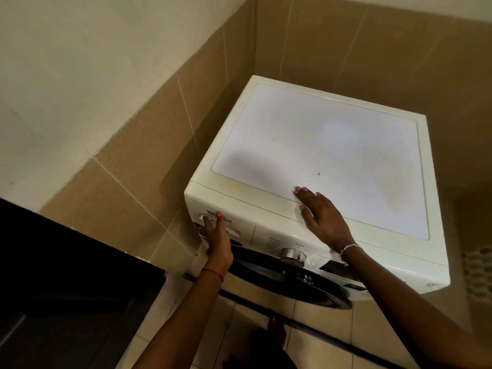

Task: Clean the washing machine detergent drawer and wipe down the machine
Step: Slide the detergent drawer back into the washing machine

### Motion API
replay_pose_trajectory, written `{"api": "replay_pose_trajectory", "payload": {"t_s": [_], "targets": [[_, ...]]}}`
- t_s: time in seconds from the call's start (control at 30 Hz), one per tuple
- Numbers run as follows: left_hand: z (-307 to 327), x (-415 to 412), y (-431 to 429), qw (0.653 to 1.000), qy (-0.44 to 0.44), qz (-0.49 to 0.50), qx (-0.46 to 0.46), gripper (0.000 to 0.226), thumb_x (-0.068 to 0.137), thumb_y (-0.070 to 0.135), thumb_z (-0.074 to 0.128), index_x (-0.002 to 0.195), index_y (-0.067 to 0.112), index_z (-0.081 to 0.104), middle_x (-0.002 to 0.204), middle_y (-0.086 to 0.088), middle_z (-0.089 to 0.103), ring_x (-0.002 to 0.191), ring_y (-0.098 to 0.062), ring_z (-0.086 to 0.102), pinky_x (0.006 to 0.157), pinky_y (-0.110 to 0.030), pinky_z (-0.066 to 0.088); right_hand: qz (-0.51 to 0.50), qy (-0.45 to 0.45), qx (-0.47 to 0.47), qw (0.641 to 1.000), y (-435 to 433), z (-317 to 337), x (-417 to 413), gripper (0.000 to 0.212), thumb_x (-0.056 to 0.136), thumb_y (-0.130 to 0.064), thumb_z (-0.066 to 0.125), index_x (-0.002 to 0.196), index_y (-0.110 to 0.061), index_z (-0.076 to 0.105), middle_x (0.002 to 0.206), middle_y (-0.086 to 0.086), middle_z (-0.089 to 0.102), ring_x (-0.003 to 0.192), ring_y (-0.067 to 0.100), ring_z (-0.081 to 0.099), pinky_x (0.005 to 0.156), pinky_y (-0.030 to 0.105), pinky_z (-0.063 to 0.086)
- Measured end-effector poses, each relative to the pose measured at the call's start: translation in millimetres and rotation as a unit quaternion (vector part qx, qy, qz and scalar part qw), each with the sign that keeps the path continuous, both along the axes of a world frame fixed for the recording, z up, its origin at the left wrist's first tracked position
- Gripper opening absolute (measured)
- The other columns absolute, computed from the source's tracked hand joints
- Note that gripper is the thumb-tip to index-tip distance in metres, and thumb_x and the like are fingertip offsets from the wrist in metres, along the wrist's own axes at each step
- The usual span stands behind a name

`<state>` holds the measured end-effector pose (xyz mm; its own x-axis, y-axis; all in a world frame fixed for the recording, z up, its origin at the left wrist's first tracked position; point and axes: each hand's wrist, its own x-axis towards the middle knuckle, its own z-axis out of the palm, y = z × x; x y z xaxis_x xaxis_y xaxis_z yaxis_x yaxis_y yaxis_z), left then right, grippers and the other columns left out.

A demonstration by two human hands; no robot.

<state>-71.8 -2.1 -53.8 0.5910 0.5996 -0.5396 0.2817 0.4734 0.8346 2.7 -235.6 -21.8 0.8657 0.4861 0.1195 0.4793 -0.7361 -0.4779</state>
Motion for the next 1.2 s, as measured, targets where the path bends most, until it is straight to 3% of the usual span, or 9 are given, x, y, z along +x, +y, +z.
{"api": "replay_pose_trajectory", "payload": {"t_s": [0.1,0.17,0.3,0.47,0.6,0.73,0.8,0.97,1.2], "targets": [[4.3,2.1,0.8,0.989,0.040,-0.038,0.137,0.063,0.093,0.030,0.047,0.146,0.010,0.021,0.149,-0.018,0.024,0.137,-0.034,0.028,0.109,-0.053,0.029,-0.001,-0.004,0.000,1.000,0.4,0.3,0.1,0.048,0.096,-0.037,0.028,0.142,-0.028,0.037,0.147,-0.014,0.037,0.137,-0.003,0.026,0.114,0.018,0.012],[16.6,2.9,-0.7,0.972,0.054,-0.049,0.225,0.067,0.094,0.020,0.046,0.149,0.008,0.010,0.154,-0.016,0.010,0.139,-0.030,0.020,0.112,-0.048,0.026,-0.003,-0.004,-0.002,1.000,0.6,0.2,0.3,0.046,0.097,-0.033,0.031,0.142,-0.027,0.037,0.147,-0.014,0.036,0.137,-0.003,0.026,0.115,0.018,0.012],[25.3,7.3,-2.2,0.903,0.072,-0.120,0.405,0.071,0.095,0.019,0.048,0.149,0.010,0.003,0.157,-0.012,-0.007,0.145,-0.028,0.001,0.116,-0.046,0.013,-0.002,-0.014,-0.010,1.000,0.8,-0.1,1.4,0.047,0.097,-0.035,0.029,0.142,-0.027,0.037,0.147,-0.014,0.036,0.137,-0.002,0.026,0.115,0.020,0.013],[31.8,9.3,-1.5,0.794,0.083,-0.222,0.560,0.063,0.092,0.032,0.035,0.146,0.002,0.020,0.154,-0.023,0.011,0.143,-0.037,0.010,0.113,-0.053,0.012,-0.004,-0.031,-0.050,0.998,3.3,2.6,-0.2,0.050,0.094,-0.033,0.027,0.140,-0.019,0.041,0.145,-0.006,0.040,0.135,0.007,0.035,0.112,0.019,0.011],[40.0,20.9,-8.3,0.728,0.073,-0.286,0.618,0.062,0.097,0.045,0.013,0.143,0.005,0.023,0.147,-0.023,0.033,0.137,-0.037,0.028,0.110,-0.052,0.021,-0.011,-0.035,-0.069,0.997,5.0,7.3,-2.7,0.047,0.092,-0.023,0.033,0.134,-0.010,0.049,0.138,0.003,0.051,0.125,0.019,0.051,0.108,0.024,0.018],[61.4,39.6,-27.7,0.692,0.032,-0.350,0.631,0.069,0.096,0.052,0.006,0.142,0.006,0.028,0.146,-0.022,0.035,0.135,-0.038,0.032,0.106,-0.053,0.026,-0.015,-0.033,-0.093,0.995,0.1,23.0,-7.2,0.057,0.102,-0.031,0.011,0.126,-0.010,0.058,0.130,0.003,0.059,0.117,0.017,0.058,0.102,0.027,0.039],[74.5,52.1,-45.2,0.675,0.006,-0.368,0.639,0.072,0.096,0.053,0.007,0.140,0.004,0.034,0.146,-0.022,0.036,0.135,-0.038,0.031,0.105,-0.051,0.028,-0.043,-0.028,-0.100,0.994,-10.2,29.8,-7.4,0.058,0.101,-0.034,0.011,0.124,-0.013,0.059,0.128,0.002,0.060,0.117,0.016,0.058,0.095,0.034,0.047],[99.9,79.6,-95.7,0.631,-0.049,-0.402,0.662,0.073,0.095,0.055,0.009,0.141,0.005,0.035,0.148,-0.019,0.033,0.138,-0.033,0.025,0.109,-0.045,0.019,-0.099,-0.004,-0.110,0.989,-44.3,44.3,1.4,0.066,0.099,-0.045,0.006,0.129,-0.012,0.055,0.133,0.005,0.056,0.123,0.019,0.053,0.099,0.038,0.044],[129.2,116.0,-171.7,0.571,-0.097,-0.468,0.667,0.072,0.096,0.053,0.011,0.132,0.004,0.050,0.138,-0.018,0.049,0.127,-0.036,0.045,0.102,-0.050,0.027,-0.163,-0.026,-0.126,0.978,-104.2,69.0,16.0,0.076,0.093,-0.058,0.000,0.141,-0.016,0.041,0.148,0.002,0.038,0.138,0.018,0.034,0.111,0.038,0.022]]}}
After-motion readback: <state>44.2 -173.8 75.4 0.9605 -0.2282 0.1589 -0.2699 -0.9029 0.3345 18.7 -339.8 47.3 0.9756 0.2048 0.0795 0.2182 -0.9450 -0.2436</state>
